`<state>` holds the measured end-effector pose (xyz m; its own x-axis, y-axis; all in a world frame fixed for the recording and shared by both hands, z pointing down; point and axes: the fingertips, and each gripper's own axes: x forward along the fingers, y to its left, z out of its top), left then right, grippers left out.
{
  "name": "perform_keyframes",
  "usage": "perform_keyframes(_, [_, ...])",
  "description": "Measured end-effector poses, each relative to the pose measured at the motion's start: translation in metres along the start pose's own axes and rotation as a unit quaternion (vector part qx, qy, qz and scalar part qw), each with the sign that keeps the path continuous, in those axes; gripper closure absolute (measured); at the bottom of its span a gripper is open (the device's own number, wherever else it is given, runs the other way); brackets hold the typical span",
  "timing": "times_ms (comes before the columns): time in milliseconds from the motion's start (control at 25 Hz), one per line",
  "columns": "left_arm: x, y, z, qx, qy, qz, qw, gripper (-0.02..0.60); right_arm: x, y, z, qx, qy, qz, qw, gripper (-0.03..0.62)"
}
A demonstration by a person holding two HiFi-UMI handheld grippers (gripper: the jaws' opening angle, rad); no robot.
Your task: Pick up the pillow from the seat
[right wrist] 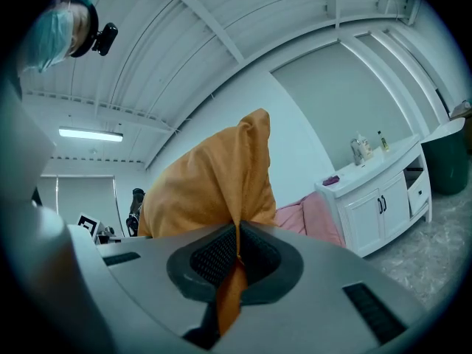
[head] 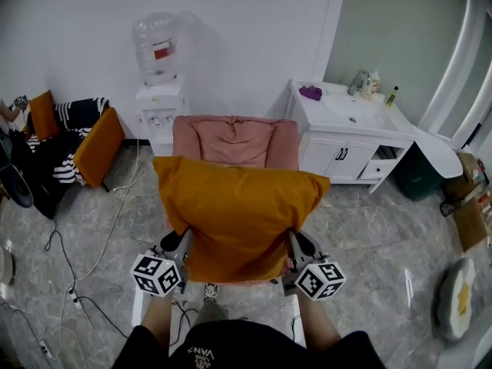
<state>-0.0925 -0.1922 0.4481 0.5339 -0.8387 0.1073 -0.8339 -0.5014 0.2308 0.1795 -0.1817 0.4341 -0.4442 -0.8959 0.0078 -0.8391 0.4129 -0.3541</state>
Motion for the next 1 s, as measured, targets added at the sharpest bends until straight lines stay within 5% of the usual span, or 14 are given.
perform_keyframes(1000, [-0.057,-0.020,0.014,0.003,-0.030,0.021,0.9993,0.518,-0.034,0.042,0.021,-0.006,-0.013,0.042,0.999,0.588])
